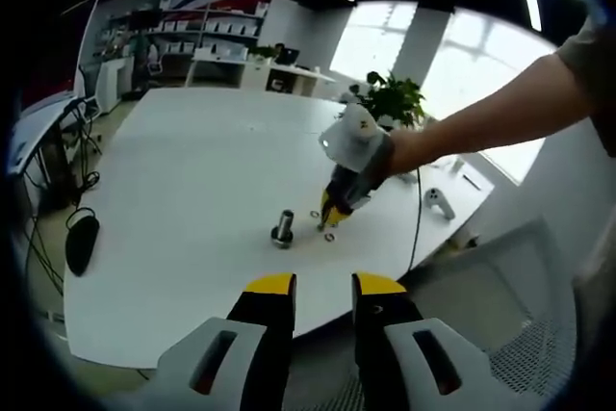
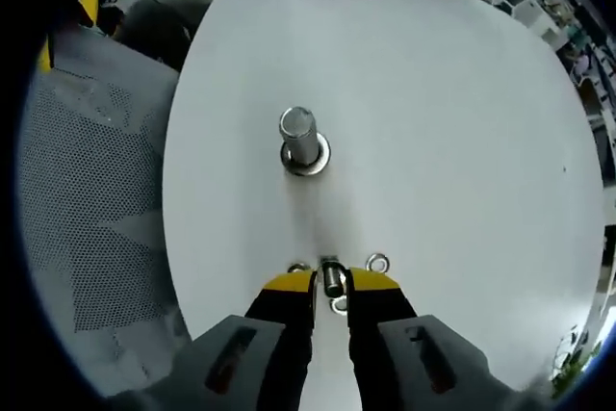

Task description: Place the washer onto the threaded stud by aligning its center hole with the stud, sliding it down to the base, and recovering from edge contact or off-axis alignment until the washer reaches the visible bottom stop.

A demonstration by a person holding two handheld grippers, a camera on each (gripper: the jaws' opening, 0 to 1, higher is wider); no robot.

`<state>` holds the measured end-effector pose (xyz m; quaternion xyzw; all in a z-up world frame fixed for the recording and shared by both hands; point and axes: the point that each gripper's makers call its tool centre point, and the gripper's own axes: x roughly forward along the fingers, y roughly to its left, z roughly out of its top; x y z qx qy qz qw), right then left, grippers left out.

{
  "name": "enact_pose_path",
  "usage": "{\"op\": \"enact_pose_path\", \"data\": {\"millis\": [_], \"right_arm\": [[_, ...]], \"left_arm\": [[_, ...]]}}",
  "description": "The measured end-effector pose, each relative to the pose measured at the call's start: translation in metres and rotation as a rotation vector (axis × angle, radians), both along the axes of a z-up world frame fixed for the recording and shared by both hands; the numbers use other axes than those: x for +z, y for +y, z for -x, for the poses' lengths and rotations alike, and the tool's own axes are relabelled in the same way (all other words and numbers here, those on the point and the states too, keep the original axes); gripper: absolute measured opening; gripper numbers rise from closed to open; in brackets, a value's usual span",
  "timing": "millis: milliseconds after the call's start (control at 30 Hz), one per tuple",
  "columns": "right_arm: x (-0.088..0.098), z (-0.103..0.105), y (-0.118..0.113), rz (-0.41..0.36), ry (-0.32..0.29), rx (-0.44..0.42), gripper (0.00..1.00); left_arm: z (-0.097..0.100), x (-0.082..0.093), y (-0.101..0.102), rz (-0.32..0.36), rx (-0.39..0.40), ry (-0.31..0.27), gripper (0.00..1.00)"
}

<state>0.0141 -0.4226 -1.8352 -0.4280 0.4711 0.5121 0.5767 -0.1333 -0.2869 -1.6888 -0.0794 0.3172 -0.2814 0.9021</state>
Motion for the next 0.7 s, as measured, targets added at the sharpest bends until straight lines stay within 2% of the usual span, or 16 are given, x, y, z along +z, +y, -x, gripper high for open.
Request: {"op": "enact_pose_path", "data": {"millis": [333, 700], "right_arm": [[-0.014, 0.004, -0.003, 0.036, 0.014, 0.001, 0.15], [-0.005, -0.001, -0.003, -0.001, -0.001, -0.032, 0.20]], "left_arm": [[0.000, 0.000, -0.001, 0.002, -0.002, -0.001, 0.21], [-0.001, 0.000, 0.000, 0.002, 0.002, 0.000, 0.20]]}}
